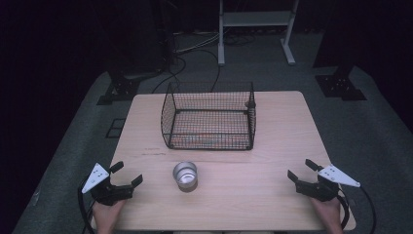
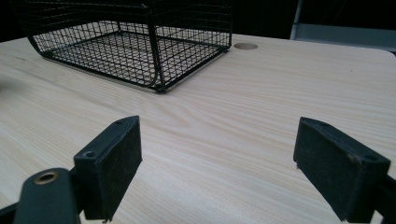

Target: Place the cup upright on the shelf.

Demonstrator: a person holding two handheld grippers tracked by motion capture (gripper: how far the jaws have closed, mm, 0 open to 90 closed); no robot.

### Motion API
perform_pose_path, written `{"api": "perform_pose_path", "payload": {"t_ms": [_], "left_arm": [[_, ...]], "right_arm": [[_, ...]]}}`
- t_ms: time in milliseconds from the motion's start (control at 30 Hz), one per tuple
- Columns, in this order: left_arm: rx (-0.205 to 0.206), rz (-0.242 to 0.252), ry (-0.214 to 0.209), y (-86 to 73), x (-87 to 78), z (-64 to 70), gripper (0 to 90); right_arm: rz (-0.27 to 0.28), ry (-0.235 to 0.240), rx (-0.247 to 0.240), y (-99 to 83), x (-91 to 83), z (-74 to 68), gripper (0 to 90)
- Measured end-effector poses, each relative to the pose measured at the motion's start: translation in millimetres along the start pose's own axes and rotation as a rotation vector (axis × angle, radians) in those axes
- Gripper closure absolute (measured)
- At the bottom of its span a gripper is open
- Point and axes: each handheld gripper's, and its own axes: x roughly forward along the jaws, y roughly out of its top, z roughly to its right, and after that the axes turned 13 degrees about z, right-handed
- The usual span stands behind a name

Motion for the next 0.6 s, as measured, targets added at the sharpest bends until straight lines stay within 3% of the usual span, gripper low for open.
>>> {"api": "perform_pose_path", "payload": {"t_ms": [333,600], "left_arm": [[0.009,0.009,-0.009,2.8,-2.2,0.8,1.7],[0.048,-0.010,-0.019,5.8,-1.2,6.4,1.7]], "right_arm": [[0.001,0.000,-0.006,0.0,0.1,-0.5,14.6],[0.002,-0.003,0.001,0.0,-0.2,0.3,14.6]]}}
